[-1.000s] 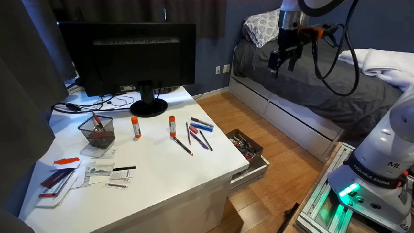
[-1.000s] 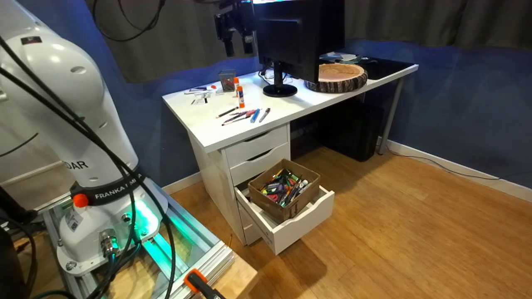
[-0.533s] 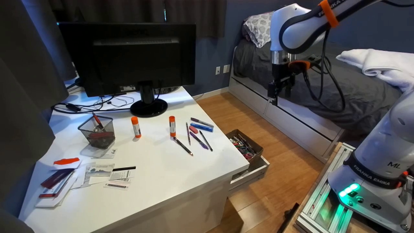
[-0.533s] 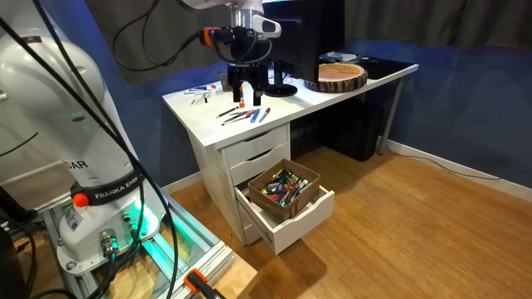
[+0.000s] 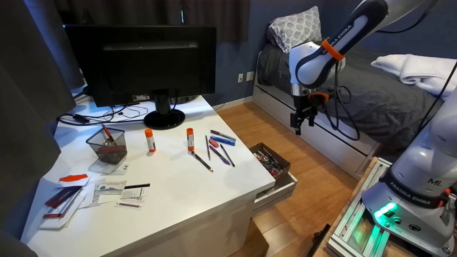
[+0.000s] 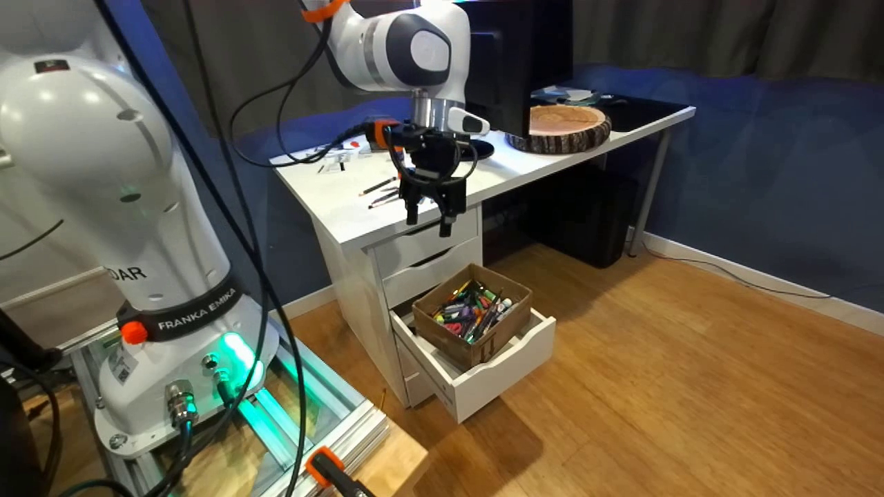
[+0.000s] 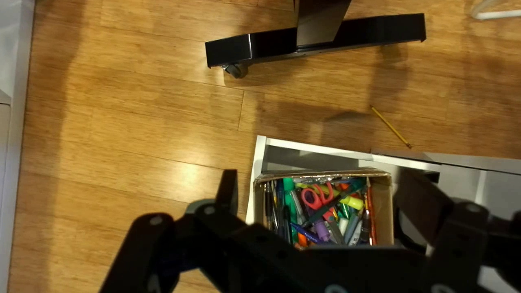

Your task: Remove the purple marker from the box and put it on the desk

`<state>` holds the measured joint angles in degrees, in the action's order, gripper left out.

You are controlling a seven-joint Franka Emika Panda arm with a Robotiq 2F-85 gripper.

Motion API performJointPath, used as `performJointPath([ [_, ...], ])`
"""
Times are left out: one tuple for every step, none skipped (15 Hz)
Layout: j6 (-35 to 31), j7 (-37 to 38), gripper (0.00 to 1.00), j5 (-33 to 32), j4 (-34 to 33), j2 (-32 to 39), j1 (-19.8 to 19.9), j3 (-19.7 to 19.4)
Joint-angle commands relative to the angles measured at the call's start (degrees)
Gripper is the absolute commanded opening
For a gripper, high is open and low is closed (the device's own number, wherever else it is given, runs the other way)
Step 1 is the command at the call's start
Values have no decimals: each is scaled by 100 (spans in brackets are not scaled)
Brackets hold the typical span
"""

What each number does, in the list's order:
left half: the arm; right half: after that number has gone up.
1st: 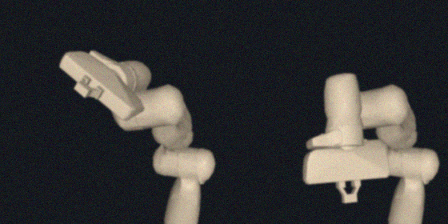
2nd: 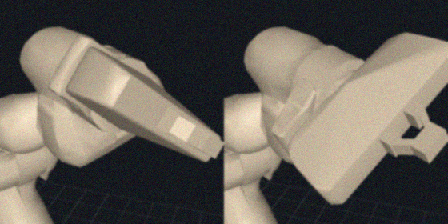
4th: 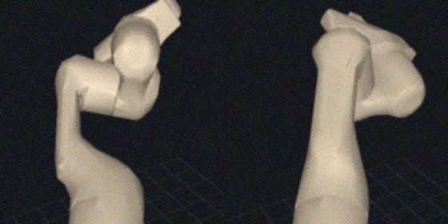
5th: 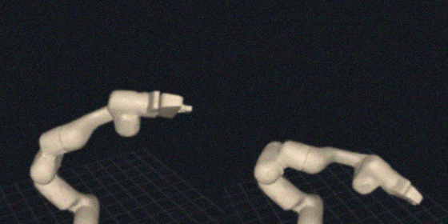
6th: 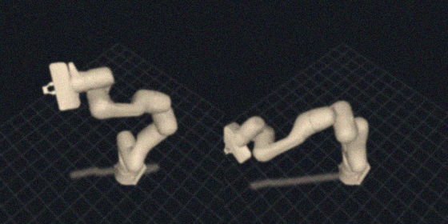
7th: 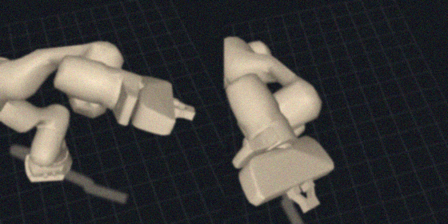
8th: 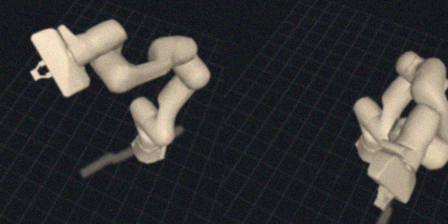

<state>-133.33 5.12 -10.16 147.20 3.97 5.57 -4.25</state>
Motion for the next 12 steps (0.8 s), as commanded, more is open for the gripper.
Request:
performJointPath([
  [-429, -145, 100, -144, -375, 831, -9, -112],
  [-539, -168, 100, -199, -436, 999, -29, -136],
  [-625, -134, 100, -278, -525, 1191, -60, -163],
  [-597, -199, 100, -278, -611, 1321, -72, -170],
  [-526, -121, 100, -99, -363, 971, -77, -151],
  [-548, -137, 100, -112, -442, 1121, -86, -160],
  [-554, -148, 100, -114, -510, 1227, -91, -163],
  [-554, -155, 100, -114, -556, 1293, -96, -164],
  [-554, -158, 100, -115, -582, 1319, -98, -164],
  [-554, -160, 100, -116, -591, 1322, -99, -164],
  [-554, -162, 100, -117, -595, 1322, -100, -164],
  [-554, -163, 100, -118, -596, 1322, -100, -164],
])
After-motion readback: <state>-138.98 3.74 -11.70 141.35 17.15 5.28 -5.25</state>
